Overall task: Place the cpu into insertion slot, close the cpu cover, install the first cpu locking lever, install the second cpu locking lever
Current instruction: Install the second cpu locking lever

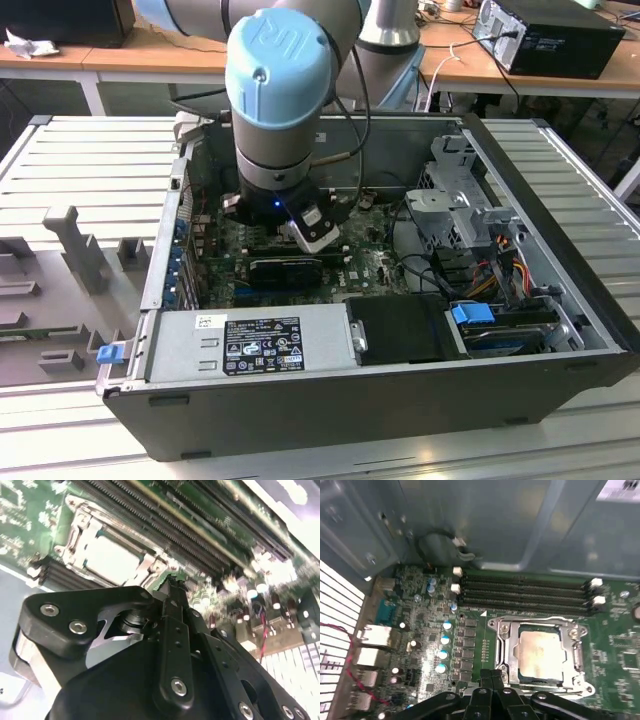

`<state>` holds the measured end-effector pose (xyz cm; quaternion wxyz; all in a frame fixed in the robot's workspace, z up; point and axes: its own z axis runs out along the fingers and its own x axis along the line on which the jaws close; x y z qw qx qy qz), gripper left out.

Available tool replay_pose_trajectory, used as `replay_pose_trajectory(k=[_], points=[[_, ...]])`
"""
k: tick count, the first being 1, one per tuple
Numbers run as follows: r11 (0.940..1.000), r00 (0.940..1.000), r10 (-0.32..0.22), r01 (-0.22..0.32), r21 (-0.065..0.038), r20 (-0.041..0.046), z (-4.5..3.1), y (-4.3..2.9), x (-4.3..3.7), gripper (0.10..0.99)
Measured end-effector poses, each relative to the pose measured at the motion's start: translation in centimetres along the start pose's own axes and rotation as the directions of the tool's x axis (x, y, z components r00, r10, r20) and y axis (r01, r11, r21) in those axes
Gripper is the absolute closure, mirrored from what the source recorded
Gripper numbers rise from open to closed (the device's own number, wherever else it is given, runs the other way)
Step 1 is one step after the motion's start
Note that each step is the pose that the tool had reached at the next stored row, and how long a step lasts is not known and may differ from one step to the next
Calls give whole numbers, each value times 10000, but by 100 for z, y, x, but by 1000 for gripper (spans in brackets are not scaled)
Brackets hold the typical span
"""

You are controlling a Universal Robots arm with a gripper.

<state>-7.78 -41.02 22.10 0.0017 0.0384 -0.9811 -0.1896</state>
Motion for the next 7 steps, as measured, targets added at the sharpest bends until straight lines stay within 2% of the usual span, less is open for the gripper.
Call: replay_pose_trajectory(k=[4, 7], points=[[10000, 10000, 1, -1, -2, 1, -125, 51, -2, 980], [10000, 10000, 1, -1, -3, 1, -133, 54, -2, 980]])
